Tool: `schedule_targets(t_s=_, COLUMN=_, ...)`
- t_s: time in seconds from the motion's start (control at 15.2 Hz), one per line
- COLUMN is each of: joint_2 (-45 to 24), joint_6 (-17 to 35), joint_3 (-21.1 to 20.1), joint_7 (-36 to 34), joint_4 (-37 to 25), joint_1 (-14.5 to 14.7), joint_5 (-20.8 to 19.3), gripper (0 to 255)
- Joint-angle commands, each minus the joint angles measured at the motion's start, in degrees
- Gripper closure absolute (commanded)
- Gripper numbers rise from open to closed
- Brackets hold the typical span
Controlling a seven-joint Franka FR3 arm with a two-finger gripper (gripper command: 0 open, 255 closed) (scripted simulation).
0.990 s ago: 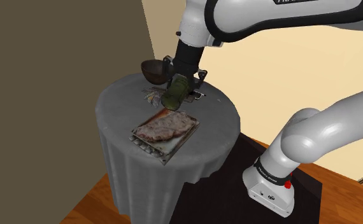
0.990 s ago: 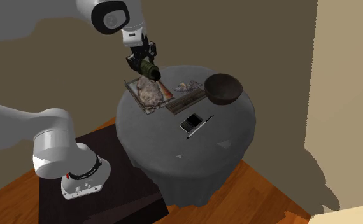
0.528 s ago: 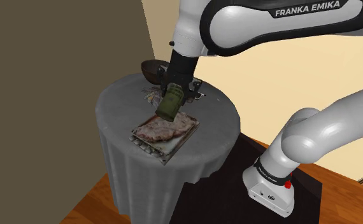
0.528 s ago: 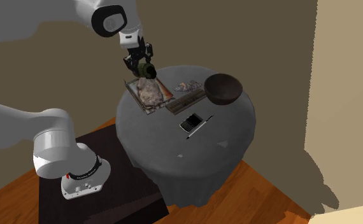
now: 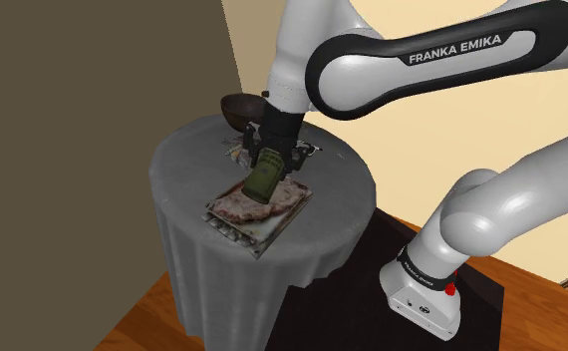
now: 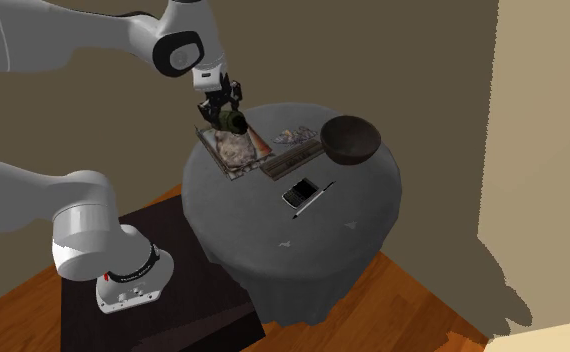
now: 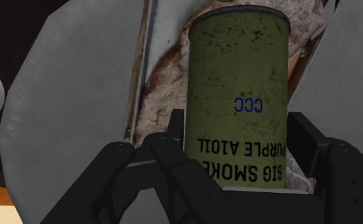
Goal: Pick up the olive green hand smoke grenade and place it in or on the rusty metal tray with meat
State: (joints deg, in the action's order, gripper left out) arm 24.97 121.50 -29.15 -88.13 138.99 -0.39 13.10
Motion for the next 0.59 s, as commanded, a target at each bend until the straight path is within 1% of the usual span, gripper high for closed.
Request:
schedule_targets(t_s=0.0, joint_2=-0.76, joint_6=1.59, joint_3=-0.41, joint_7=-0.07, joint_4=1.01, joint_1=-0.01, joint_5=0.01, gripper=255)
schedule_targets(t_s=0.07, joint_2=-1.14, joint_6=2.56, joint_3=-0.61, joint_7=-0.13, joint_4=1.62, joint_1=-0.02, joint_5=0.01, gripper=255)
schedule_targets(t_s=0.53, joint_2=-1.17, joint_6=2.57, joint_3=-0.49, joint_7=-0.19, joint_4=1.62, joint_1=0.12, joint_5=-0.07, gripper=255)
